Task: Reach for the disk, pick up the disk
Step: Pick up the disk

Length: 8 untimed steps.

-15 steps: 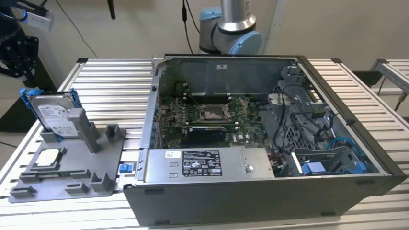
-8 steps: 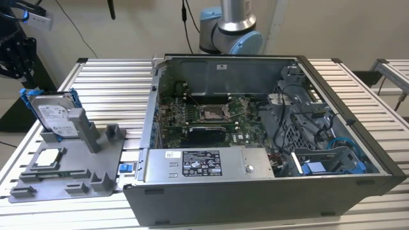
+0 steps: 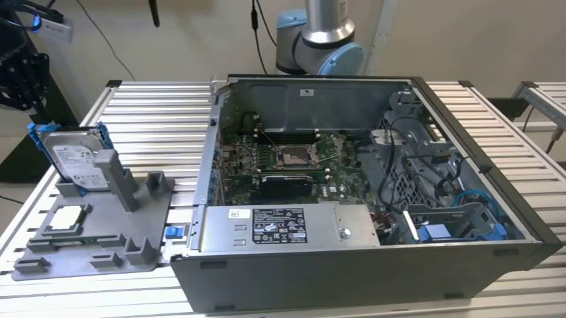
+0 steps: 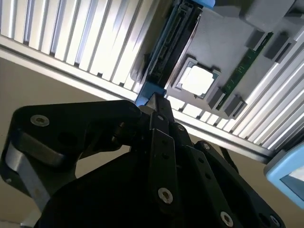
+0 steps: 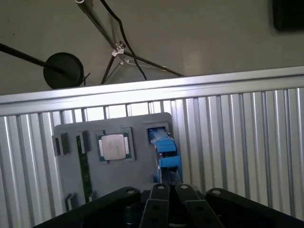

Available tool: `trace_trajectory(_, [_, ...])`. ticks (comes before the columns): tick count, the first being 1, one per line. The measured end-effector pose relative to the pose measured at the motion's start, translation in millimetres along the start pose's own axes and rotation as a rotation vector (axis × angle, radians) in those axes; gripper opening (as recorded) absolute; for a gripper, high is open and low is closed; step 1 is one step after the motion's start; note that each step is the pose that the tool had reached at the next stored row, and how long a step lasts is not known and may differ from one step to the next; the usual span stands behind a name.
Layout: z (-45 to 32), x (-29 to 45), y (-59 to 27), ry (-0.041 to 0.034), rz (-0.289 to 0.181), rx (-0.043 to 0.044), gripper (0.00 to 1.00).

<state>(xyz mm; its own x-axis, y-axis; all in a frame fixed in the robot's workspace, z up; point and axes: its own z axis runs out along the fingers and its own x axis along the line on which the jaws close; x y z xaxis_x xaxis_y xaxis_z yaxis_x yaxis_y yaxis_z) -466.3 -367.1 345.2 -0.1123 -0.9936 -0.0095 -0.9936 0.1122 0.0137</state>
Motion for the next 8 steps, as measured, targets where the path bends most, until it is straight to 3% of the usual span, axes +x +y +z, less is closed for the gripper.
trace_trajectory(5, [0.0, 0.0, -0.1, 0.0, -0.001, 0.0, 0.0])
trace_trajectory(6, [0.0, 0.0, 0.0, 0.0, -0.001, 0.0, 1.0])
trace_trajectory(8, [0.0, 0.0, -0.1, 0.0, -0.001, 0.0, 1.0])
